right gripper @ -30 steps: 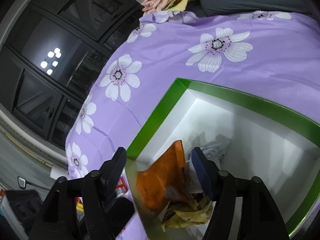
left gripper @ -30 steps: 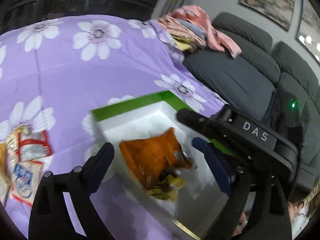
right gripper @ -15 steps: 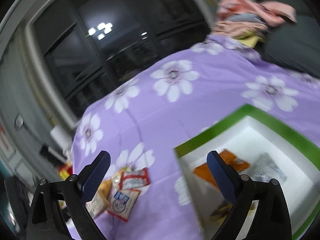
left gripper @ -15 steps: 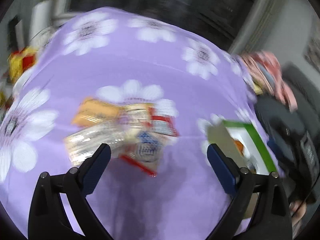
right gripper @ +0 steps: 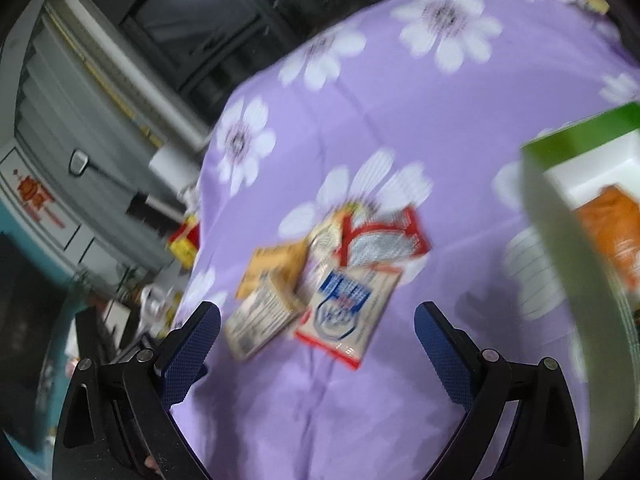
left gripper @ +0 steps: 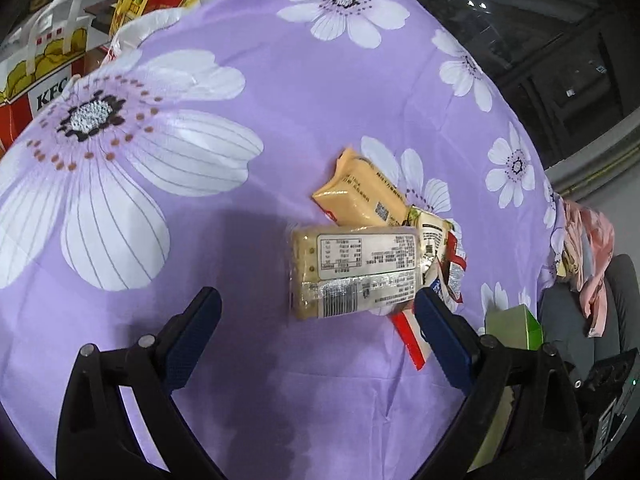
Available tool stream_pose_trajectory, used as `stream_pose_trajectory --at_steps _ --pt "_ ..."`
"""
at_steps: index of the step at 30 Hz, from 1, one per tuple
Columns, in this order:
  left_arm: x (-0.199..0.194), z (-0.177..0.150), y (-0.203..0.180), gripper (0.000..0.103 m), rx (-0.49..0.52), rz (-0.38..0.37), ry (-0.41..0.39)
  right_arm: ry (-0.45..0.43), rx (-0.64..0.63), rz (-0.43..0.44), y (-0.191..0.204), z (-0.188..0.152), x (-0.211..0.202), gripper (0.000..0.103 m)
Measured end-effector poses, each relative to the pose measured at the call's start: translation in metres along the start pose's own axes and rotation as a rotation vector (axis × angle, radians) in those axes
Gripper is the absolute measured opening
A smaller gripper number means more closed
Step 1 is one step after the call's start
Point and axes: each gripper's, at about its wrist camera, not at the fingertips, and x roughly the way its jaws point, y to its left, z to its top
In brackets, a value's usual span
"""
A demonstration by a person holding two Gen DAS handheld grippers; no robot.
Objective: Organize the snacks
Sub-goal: 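Move the right gripper back to the pile and grasp the cream cracker pack, then lift the cracker pack with the right gripper and carry it over the box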
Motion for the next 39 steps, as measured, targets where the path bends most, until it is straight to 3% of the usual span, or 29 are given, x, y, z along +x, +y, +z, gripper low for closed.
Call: stream_pose_trajectory --at_steps 4,6,11,13,15,21,25,28,32,39 --pt "0.0 0.006 0.01 0.097 -0.073 -0.046 -0.041 0.147 -0.031 0.068 0.016 0.006 0.031 0.098" --pt "0.006 0.01 0.011 0.095 -0.098 -0.058 -0.022 0.21 -0.073 0.059 0.029 0.017 0.05 0.098" --pt "0.015 0.013 0.01 0.093 -0.098 -0.095 0.011 0.291 -0.157 0.036 0.053 0.034 0.094 0.098" --pt "0.021 0.015 0.012 0.092 -0.107 -0.141 0.031 0.33 -0.169 0.038 0.057 0.039 0.113 0.093" --pt "0.025 0.017 0.015 0.088 -0.13 -0.166 0.042 0.365 -0.176 0.014 0.059 0.039 0.131 0.076" --pt "0.028 0.012 0.01 0.064 -0.1 -0.17 0.087 0.462 -0.168 0.011 0.053 0.026 0.162 0.069" --pt "0.034 0.008 -0.001 0.057 -0.017 -0.117 0.08 0.468 -0.113 0.055 0.042 0.022 0.161 0.058" --pt "0.034 0.004 -0.003 0.048 0.029 -0.068 0.063 0.459 -0.087 0.072 0.037 0.018 0.157 0.057" --pt "0.031 0.001 0.001 0.047 -0.008 -0.083 0.063 0.444 -0.1 0.039 0.042 0.012 0.147 0.056" --pt "0.009 -0.007 -0.013 0.047 0.036 -0.098 0.014 0.39 -0.131 0.011 0.055 0.011 0.128 0.056"
